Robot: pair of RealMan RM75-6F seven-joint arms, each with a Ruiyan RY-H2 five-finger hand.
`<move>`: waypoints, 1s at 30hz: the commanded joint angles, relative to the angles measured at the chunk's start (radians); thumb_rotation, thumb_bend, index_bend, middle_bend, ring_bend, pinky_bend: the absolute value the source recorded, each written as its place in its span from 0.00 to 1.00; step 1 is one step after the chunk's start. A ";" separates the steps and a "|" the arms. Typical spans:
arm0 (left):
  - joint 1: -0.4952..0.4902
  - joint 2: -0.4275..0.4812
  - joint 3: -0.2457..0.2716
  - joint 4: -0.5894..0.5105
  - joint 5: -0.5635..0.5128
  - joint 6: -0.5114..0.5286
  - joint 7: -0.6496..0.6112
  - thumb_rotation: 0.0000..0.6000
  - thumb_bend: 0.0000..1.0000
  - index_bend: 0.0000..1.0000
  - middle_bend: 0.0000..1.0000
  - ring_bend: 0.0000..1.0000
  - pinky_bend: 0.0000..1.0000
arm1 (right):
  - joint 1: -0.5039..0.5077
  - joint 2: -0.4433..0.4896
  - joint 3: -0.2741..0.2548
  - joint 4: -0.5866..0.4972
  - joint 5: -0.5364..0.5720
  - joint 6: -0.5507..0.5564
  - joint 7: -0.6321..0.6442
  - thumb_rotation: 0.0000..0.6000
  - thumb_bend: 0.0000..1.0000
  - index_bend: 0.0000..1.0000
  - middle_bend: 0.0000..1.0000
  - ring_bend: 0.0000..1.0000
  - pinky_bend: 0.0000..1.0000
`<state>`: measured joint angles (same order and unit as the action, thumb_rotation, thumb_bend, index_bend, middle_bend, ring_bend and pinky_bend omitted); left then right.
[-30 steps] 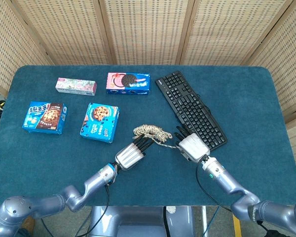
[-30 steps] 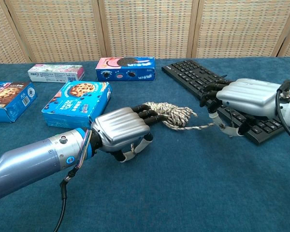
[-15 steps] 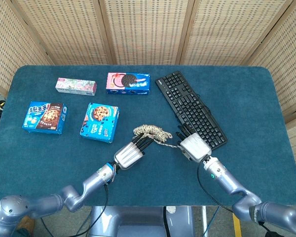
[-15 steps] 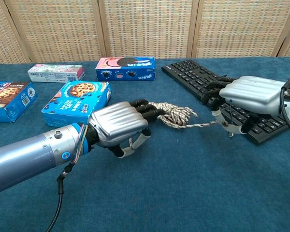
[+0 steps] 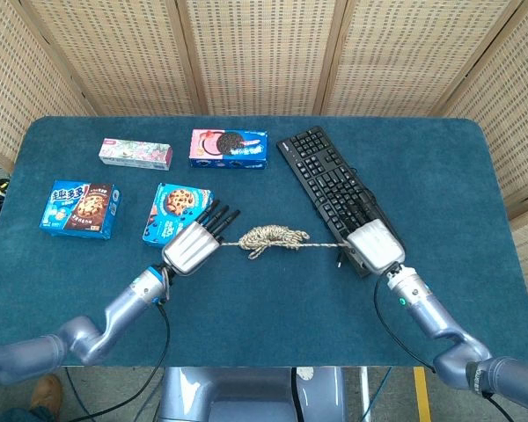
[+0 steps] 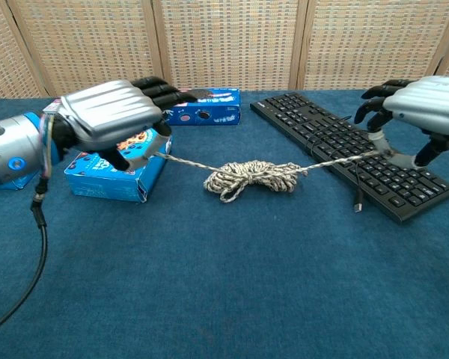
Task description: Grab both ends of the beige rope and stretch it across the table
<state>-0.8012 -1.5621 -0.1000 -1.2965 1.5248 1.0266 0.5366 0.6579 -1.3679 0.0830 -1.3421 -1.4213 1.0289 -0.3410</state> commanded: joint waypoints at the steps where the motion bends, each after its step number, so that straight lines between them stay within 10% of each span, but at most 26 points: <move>1: 0.046 0.072 0.011 -0.026 -0.006 0.047 -0.047 1.00 0.53 0.66 0.00 0.00 0.00 | -0.030 0.042 -0.002 -0.012 0.024 0.017 -0.015 1.00 0.45 0.66 0.19 0.00 0.00; 30: 0.232 0.130 0.075 0.075 0.039 0.255 -0.291 1.00 0.53 0.66 0.00 0.00 0.00 | -0.173 0.113 -0.039 0.023 0.013 0.121 0.049 1.00 0.45 0.66 0.18 0.00 0.00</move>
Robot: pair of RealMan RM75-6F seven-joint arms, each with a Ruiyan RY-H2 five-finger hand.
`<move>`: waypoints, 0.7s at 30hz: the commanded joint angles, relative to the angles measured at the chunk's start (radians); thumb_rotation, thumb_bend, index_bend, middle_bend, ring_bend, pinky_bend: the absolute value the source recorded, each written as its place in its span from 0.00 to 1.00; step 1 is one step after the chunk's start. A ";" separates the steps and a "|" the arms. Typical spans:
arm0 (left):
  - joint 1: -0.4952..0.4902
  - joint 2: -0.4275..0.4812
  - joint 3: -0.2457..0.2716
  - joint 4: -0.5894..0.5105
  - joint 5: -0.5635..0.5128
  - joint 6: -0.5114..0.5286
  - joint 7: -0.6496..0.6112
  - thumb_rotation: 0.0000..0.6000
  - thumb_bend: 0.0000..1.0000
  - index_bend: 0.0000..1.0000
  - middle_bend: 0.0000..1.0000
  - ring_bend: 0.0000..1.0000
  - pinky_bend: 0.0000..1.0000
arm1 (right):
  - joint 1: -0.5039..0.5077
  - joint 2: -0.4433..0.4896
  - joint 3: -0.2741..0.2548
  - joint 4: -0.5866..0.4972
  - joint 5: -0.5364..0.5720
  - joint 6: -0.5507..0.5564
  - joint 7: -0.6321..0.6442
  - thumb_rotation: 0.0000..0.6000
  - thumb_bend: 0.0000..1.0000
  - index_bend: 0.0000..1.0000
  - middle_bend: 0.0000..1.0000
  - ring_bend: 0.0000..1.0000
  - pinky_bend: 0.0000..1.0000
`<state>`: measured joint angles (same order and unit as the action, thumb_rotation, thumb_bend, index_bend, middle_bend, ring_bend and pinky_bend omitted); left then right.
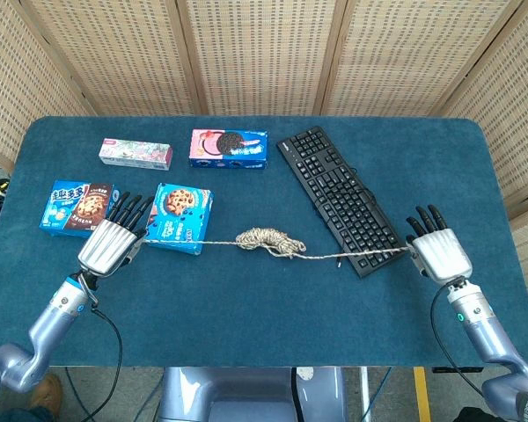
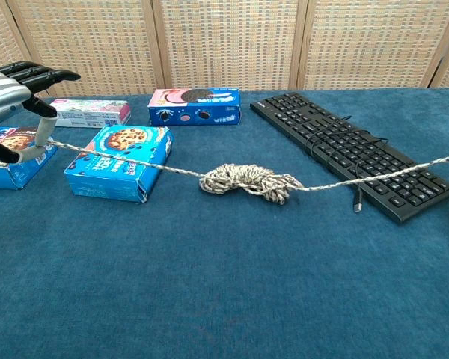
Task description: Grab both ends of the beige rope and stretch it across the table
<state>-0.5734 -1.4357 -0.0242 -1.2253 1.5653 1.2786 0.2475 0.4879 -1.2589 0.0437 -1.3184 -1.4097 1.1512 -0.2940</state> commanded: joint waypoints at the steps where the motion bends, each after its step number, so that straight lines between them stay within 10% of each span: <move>1: 0.007 0.005 -0.001 0.006 -0.002 0.004 -0.003 1.00 0.53 0.66 0.00 0.00 0.00 | -0.005 0.008 0.000 -0.001 0.001 -0.002 0.003 1.00 0.45 0.66 0.18 0.00 0.00; 4: 0.016 0.007 0.005 0.011 0.003 0.007 -0.027 1.00 0.51 0.61 0.00 0.00 0.00 | -0.016 0.022 -0.005 -0.005 0.008 -0.007 0.000 1.00 0.43 0.58 0.16 0.00 0.00; 9: 0.032 0.025 0.008 -0.013 0.012 0.024 -0.122 1.00 0.03 0.01 0.00 0.00 0.00 | -0.035 0.050 0.015 -0.095 0.070 -0.026 0.017 1.00 0.17 0.03 0.01 0.00 0.00; 21: 0.214 0.278 -0.020 -0.455 -0.202 0.103 -0.143 1.00 0.00 0.00 0.00 0.00 0.00 | -0.170 0.083 0.053 -0.326 0.002 0.259 0.136 1.00 0.00 0.00 0.00 0.00 0.00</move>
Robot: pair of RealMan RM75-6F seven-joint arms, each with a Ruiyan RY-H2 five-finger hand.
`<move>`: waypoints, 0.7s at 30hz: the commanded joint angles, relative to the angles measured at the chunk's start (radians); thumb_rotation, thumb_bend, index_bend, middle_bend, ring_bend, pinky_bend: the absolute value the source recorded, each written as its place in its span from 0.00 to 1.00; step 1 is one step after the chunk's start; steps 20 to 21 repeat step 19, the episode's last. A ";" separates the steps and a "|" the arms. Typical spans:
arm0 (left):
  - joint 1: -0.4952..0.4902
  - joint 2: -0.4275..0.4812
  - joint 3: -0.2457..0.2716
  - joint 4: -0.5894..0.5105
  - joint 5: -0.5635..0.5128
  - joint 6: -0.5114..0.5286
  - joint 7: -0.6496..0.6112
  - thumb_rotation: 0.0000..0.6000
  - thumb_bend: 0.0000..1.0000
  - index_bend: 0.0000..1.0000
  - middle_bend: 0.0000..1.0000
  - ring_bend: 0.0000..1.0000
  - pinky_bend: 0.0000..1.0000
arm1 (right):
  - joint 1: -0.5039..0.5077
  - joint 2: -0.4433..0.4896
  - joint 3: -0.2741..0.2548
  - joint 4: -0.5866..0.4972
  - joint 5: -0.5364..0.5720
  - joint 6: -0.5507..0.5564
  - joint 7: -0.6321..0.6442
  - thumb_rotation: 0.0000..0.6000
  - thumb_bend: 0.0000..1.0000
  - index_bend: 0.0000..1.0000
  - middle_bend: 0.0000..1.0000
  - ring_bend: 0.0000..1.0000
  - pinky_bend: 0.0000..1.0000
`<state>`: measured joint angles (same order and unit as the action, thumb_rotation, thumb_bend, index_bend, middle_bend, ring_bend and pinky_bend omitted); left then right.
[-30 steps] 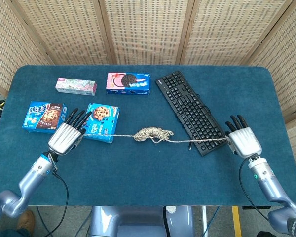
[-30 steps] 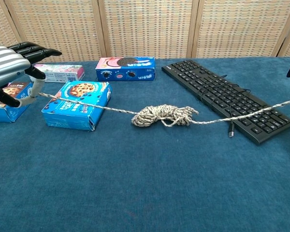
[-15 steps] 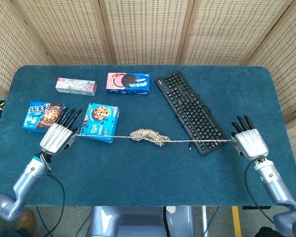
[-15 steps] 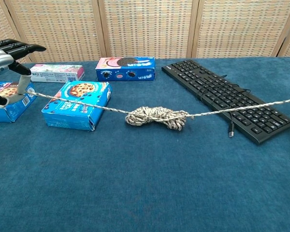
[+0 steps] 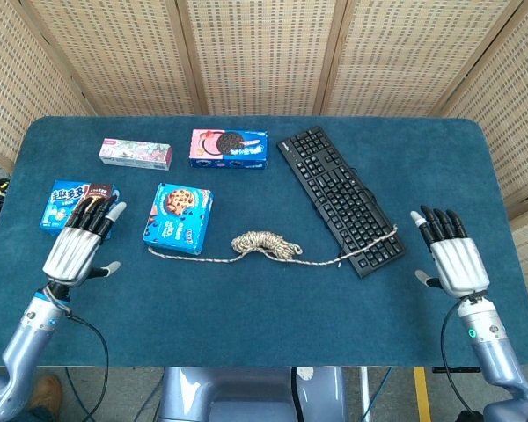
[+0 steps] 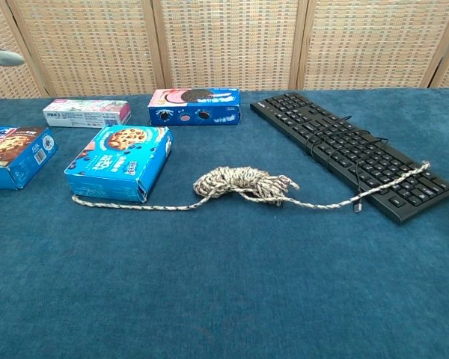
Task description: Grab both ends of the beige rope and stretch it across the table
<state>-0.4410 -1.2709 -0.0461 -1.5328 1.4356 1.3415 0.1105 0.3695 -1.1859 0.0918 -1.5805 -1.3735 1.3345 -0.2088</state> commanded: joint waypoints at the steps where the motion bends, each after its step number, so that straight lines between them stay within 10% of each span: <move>1: 0.108 0.136 0.011 -0.176 -0.078 0.063 -0.005 1.00 0.00 0.00 0.00 0.00 0.00 | -0.069 0.009 -0.002 -0.081 -0.048 0.100 0.069 1.00 0.00 0.00 0.00 0.00 0.00; 21: 0.301 0.153 0.103 -0.140 0.087 0.268 -0.032 1.00 0.00 0.00 0.00 0.00 0.00 | -0.234 -0.057 -0.075 0.015 -0.166 0.299 0.066 1.00 0.00 0.00 0.00 0.00 0.00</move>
